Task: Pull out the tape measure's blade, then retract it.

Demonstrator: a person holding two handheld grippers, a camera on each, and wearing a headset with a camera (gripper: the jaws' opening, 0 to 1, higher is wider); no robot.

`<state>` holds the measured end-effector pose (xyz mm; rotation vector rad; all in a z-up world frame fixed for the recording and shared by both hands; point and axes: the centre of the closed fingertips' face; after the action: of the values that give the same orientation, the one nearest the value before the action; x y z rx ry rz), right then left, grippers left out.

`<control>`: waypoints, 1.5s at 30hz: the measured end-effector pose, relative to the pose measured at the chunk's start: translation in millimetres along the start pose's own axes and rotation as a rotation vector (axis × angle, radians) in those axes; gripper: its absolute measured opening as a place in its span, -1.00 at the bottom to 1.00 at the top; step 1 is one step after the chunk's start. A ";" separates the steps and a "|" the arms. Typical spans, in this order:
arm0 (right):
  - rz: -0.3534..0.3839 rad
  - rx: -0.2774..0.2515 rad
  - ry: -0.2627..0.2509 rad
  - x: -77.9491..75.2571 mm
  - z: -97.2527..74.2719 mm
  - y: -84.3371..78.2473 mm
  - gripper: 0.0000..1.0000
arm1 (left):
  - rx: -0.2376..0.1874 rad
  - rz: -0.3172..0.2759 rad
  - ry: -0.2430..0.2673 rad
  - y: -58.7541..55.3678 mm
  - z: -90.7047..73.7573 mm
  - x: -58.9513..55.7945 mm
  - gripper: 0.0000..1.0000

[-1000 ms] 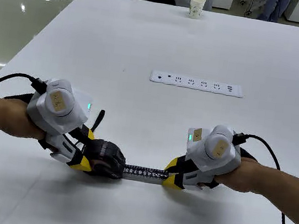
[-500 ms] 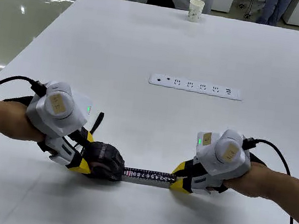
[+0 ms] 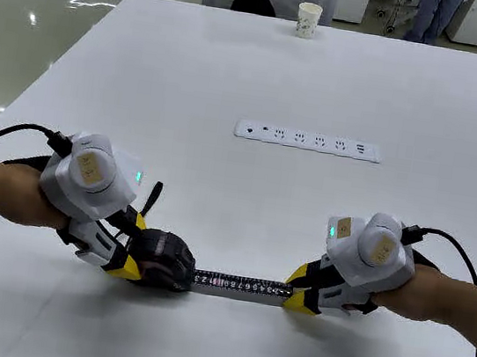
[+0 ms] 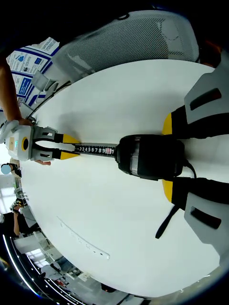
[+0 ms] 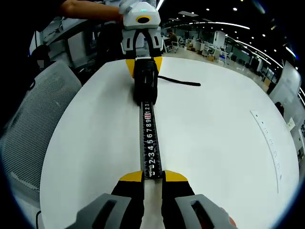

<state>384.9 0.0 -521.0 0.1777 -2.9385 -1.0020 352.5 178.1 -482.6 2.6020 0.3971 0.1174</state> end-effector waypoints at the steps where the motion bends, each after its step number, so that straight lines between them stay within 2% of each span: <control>1: 0.001 0.001 -0.001 0.0 -0.7 -1.0 -0.82 | 0.000 0.000 0.000 0.1 -0.1 -0.1 -0.50; 16: 0.018 0.024 -0.009 0.1 -17.5 -22.2 -0.82 | 0.007 0.005 -0.001 -0.5 0.4 1.9 -0.50; 45: 0.026 0.102 -0.015 -0.7 -47.4 -62.5 -0.83 | 0.013 0.004 -0.007 -2.9 1.9 6.3 -0.50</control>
<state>394.9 -77.8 -521.7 0.1351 -2.9990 -0.8543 358.1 181.5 -485.6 2.6154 0.3913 0.1079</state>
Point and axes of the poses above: the centre of the closed fingertips' face, and the gripper's own axes: z roughly forward along the fingers, x roughly to its left, y roughly out of its top, and after that the axes turned 1 degree about -z, right-handed
